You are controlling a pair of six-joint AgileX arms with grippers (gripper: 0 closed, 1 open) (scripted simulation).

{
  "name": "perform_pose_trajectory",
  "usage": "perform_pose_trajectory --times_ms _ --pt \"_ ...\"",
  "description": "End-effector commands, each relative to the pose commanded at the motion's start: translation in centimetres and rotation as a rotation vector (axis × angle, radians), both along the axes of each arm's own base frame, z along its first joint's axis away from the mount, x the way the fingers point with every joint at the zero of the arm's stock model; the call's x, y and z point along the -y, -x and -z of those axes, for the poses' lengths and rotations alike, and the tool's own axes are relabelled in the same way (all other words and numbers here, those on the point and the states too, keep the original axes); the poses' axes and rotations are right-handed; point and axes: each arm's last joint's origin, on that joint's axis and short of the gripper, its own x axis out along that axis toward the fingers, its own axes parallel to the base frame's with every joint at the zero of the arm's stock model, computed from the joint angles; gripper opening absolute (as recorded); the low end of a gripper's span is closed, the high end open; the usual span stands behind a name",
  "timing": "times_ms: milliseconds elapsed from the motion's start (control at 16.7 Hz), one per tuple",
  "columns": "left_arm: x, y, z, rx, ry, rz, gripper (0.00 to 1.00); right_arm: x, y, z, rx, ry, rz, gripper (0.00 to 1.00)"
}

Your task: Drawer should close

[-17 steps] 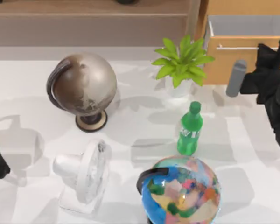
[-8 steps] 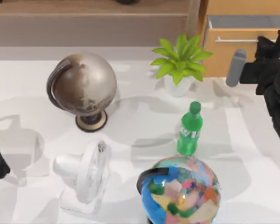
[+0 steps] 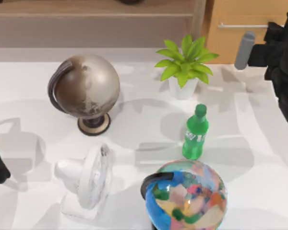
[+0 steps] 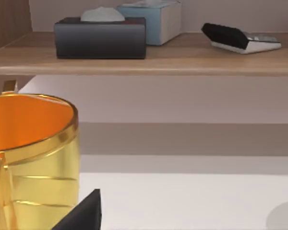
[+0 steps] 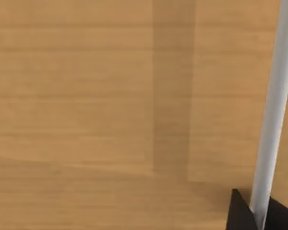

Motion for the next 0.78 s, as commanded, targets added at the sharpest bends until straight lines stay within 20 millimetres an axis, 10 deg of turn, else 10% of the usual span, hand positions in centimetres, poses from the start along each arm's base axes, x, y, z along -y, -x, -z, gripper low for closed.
perform_pose_trajectory --times_ms 420,780 --pt "0.0 0.0 0.0 0.0 0.0 0.0 1.0 -1.13 -0.8 0.56 0.0 0.001 -0.051 0.0" --pt "0.0 0.0 0.0 0.0 0.0 0.0 1.0 -1.13 -0.8 0.56 0.0 0.001 -0.051 0.45"
